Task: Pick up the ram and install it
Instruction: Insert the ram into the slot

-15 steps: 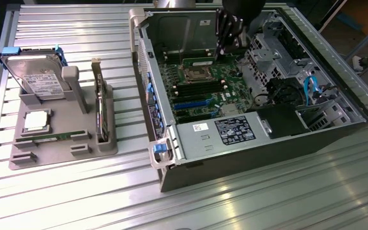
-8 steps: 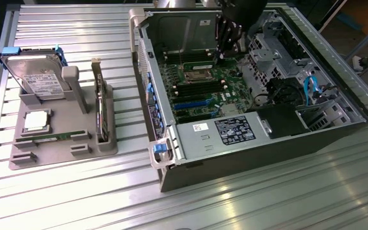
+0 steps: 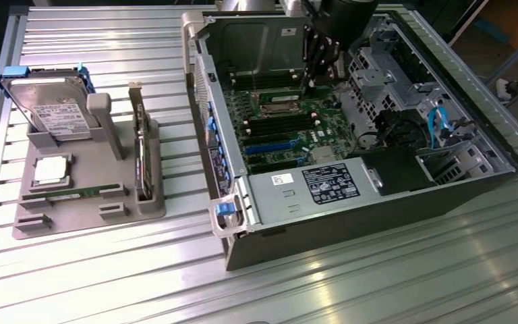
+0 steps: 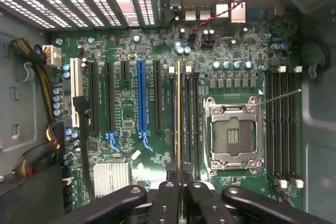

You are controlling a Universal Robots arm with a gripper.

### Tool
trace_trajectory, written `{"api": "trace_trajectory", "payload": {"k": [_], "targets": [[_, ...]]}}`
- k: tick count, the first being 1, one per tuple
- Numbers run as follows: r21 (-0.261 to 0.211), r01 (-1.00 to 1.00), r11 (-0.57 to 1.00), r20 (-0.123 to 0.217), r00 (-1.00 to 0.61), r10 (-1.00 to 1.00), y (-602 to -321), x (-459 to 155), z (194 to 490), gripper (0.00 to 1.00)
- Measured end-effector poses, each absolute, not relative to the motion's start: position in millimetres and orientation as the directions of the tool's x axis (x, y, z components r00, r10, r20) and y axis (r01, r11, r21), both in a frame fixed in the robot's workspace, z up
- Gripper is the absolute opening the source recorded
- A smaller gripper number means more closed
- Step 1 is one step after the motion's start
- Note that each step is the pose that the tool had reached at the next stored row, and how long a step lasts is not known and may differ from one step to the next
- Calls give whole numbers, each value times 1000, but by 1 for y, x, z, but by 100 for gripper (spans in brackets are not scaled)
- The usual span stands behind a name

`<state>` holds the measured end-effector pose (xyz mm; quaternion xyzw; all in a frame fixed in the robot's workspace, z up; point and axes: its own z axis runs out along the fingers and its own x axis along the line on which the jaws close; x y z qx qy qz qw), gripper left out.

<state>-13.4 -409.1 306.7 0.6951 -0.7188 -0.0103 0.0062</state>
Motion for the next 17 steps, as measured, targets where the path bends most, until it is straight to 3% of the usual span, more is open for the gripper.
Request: {"api": "trace_trajectory", "payload": {"k": [5, 8, 17], "targets": [[24, -999, 33, -5, -34, -999, -409, -13, 297, 12], [24, -999, 33, -5, -34, -999, -409, -10, 262, 12], [24, -999, 25, -5, -26, -1000, -409, -11, 244, 12]]}}
